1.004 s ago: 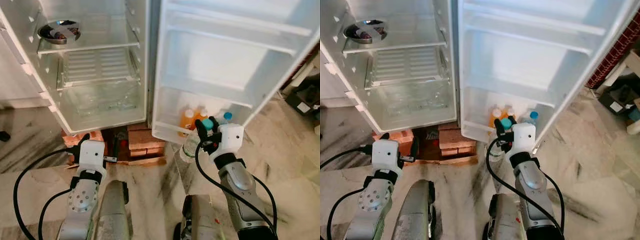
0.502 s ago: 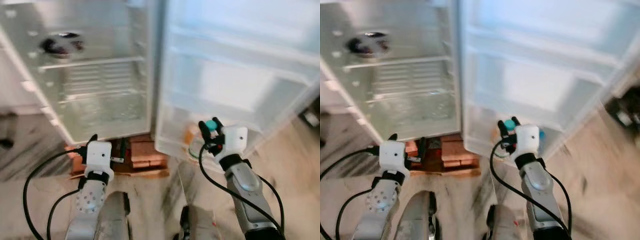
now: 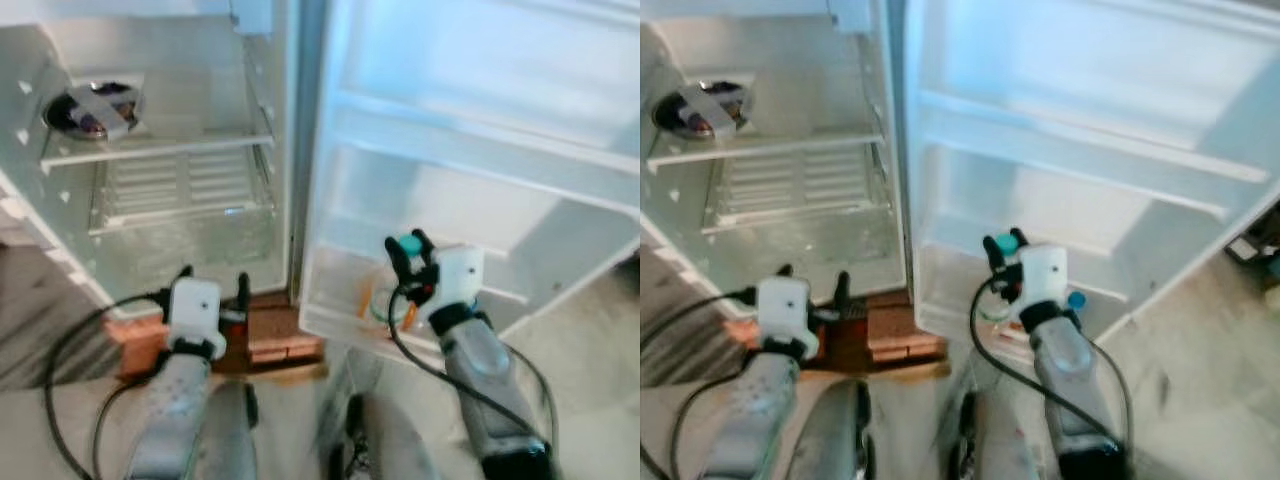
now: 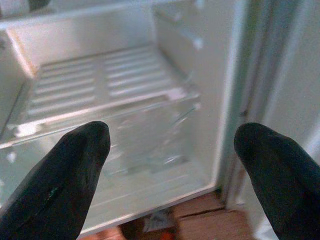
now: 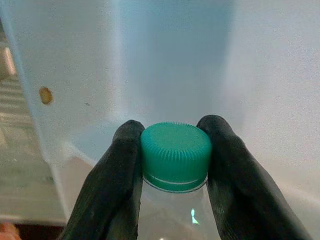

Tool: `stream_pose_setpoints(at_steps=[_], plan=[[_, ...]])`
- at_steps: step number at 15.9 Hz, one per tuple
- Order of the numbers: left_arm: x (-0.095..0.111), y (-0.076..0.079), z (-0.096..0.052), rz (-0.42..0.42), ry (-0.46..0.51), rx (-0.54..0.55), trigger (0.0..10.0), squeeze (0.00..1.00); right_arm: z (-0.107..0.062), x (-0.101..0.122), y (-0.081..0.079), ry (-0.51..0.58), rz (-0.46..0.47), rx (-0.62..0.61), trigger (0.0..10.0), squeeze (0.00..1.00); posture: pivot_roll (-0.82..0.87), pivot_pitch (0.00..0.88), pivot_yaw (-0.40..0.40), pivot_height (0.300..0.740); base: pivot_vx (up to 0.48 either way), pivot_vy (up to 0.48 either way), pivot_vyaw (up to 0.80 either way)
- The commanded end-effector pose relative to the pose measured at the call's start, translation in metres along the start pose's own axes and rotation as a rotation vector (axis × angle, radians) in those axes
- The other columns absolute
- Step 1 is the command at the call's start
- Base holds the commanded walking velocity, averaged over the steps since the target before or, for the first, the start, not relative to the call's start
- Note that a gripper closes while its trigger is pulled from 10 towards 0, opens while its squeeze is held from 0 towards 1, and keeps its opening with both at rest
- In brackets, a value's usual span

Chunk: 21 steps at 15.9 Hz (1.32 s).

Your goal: Restocking fridge

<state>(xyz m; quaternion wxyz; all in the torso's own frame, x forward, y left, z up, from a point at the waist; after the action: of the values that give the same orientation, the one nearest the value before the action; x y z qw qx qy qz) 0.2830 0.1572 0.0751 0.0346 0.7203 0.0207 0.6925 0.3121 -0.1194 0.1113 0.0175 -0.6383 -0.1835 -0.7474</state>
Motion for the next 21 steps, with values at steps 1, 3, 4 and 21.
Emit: stream_pose_setpoints(at_steps=[1, 3, 4, 21], plan=[[-0.002, -0.002, -0.003, 0.000, -0.006, 0.013, 10.0, 0.00, 0.001, 0.007, 0.006, 0.027, -0.001, -0.018, 10.0, 0.00, 0.09, 0.144, -0.065, 0.634, 0.000, 0.000, 0.00], [-0.002, -0.003, -0.003, 0.006, -0.007, 0.023, 10.0, 0.00, 0.002, 0.009, 0.003, 0.038, 0.022, 0.001, 10.0, 0.00, 0.09, 0.144, -0.065, 0.634, 0.000, 0.000, 0.00], [-0.002, -0.003, -0.003, 0.008, -0.008, 0.025, 10.0, 0.00, 0.002, 0.010, 0.002, 0.042, 0.026, 0.007, 10.0, 0.00, 0.09, 0.144, -0.065, 0.634, 0.000, 0.000, 0.00], [0.003, -0.007, -0.004, 0.051, 0.021, 0.049, 10.0, 0.00, -0.001, 0.016, -0.060, 0.074, 0.088, 0.347, 10.0, 0.00, 0.11, 0.159, -0.058, 0.537, 0.000, 0.000, 0.00]])
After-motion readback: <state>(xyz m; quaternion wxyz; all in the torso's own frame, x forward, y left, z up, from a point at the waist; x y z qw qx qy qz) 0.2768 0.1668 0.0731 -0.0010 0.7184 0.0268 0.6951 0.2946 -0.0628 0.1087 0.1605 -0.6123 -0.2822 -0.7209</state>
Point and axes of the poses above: a point about 5 cm out from each wrist's last joint towards the gripper, its own z axis pointing out of the wrist towards the gripper, its own x axis along the axis of the wrist's last joint, y = z × x, the point moved 4 cm from there along z, pointing out of the wrist towards the gripper, and after that the axes turned 14 degrees about -z, right-handed, at the moved point
